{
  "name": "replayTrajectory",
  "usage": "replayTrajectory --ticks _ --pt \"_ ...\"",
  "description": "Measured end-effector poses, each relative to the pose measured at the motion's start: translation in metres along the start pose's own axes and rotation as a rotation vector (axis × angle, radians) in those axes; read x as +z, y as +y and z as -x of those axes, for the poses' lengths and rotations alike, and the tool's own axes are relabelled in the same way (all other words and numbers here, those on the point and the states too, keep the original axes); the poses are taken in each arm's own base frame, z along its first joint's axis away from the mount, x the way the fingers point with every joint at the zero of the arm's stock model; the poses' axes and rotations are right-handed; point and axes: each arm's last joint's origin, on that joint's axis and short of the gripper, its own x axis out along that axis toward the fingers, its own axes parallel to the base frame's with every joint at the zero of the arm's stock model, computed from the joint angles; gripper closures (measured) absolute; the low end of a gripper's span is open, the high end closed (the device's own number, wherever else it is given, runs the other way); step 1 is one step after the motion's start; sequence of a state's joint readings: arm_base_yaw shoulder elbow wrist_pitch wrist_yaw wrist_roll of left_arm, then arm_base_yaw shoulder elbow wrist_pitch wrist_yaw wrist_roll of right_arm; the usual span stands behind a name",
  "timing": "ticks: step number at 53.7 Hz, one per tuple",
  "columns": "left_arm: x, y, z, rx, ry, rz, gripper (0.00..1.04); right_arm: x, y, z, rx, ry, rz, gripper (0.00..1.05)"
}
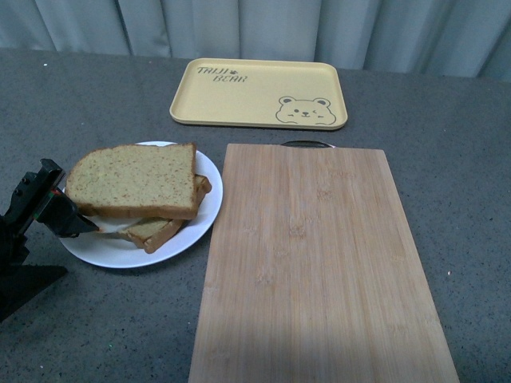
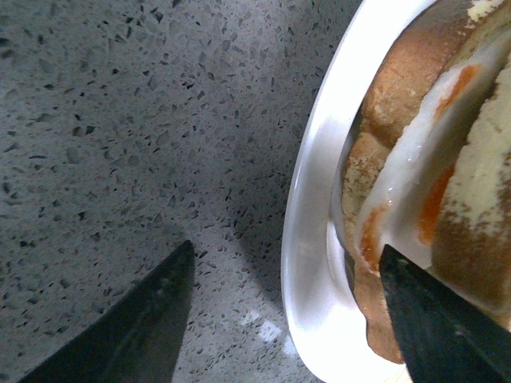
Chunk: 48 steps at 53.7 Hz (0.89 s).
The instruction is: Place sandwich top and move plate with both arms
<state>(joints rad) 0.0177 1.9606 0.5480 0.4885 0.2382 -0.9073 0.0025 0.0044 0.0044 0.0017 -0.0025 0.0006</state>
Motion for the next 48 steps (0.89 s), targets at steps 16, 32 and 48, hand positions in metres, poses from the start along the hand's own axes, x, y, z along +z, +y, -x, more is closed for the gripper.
replayTrajectory --ticks 16,32,48 --pt "0.002 -0.005 -0.008 -0.016 0.018 0.026 0.83 0.0 0.0 0.0 0.0 0.0 0.0 0.09" --pt "0.005 -0.005 -0.006 -0.08 0.015 0.045 1.0 0.0 0.0 0.0 0.0 0.0 0.0 0.09" --pt "-0.001 0.006 0.005 -0.22 -0.015 0.113 1.01 0.0 0.0 0.0 0.0 0.0 0.0 0.09"
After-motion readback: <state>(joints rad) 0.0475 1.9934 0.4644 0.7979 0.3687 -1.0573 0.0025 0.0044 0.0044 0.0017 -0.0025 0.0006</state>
